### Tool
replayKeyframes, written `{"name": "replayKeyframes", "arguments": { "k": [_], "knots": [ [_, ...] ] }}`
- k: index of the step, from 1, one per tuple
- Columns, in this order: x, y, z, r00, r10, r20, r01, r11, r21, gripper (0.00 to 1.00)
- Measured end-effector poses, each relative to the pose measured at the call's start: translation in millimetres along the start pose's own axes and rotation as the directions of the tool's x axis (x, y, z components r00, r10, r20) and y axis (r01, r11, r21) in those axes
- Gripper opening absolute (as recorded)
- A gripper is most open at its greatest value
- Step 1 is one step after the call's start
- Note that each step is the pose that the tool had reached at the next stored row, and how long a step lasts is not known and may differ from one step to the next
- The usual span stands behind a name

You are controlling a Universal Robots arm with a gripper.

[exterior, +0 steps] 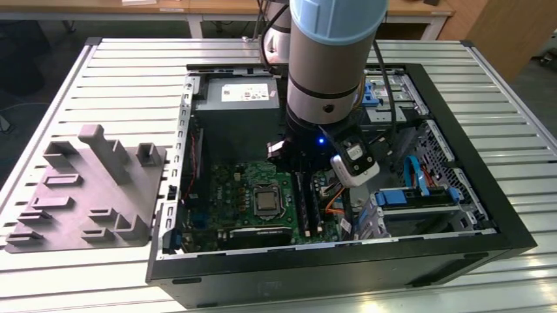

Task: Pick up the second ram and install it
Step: 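Press down the second ram until it locks into place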

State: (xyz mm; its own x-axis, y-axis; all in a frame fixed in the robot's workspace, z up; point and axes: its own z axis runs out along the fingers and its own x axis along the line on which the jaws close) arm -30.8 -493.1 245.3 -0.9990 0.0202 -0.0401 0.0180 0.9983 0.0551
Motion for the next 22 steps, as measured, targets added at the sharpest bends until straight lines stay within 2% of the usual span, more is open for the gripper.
{"name": "replayKeyframes", "arguments": {
  "k": [6,13,22],
  "knots": [
    [0.0,0.0,0.0,1.0000,0.000,0.0000,0.000,1.0000,-0.0001,0.10],
    [0.2,6.4,1.3,1.0000,0.000,0.0001,0.000,1.0000,-0.0027,0.10],
    [0.9,27.2,5.5,1.0000,0.002,0.0001,-0.002,1.0000,-0.0038,0.10]
  ]
}}
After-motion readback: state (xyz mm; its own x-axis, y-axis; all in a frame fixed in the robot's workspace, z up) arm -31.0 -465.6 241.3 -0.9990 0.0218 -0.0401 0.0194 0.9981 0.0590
